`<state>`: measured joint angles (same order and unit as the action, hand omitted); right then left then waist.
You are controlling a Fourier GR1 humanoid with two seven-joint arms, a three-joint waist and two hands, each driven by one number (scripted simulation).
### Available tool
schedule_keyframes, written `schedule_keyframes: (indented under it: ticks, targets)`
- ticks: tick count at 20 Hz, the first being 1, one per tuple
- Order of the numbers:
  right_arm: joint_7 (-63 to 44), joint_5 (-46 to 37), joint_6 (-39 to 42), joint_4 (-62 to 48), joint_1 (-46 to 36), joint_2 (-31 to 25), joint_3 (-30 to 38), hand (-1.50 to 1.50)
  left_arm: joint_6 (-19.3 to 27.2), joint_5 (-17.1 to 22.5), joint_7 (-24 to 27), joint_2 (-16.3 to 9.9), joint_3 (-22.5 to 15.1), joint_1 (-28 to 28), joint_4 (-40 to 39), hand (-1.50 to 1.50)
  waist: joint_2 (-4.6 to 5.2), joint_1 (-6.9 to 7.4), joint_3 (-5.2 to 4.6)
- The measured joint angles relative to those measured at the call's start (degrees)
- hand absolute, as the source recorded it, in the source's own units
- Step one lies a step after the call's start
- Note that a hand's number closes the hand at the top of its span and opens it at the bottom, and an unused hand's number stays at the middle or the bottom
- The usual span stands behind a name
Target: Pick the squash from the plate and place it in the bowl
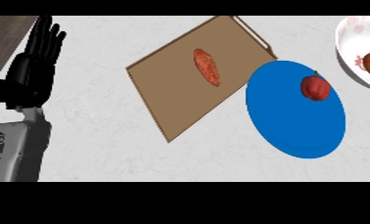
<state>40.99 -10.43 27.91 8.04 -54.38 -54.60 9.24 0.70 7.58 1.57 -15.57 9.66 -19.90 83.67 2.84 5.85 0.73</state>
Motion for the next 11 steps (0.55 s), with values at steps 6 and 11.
schedule_keyframes:
  ticks: [6,11]
  targets:
    - [-3.68,3.39,2.74,-1.7,-0.4,-2.83,3.23,-1.5,-0.15,0.3,-0.22,-0.31,0.33,-0.09,0.43,0.0,0.49,0.14,0.32]
    - [-5.68,5.23,4.17,-1.72,-0.15,-4.11,4.9,-1.5,-0.2,0.59,-0.23,-0.24,0.45,-0.33,0.72,0.0,0.89,0.21,0.58]
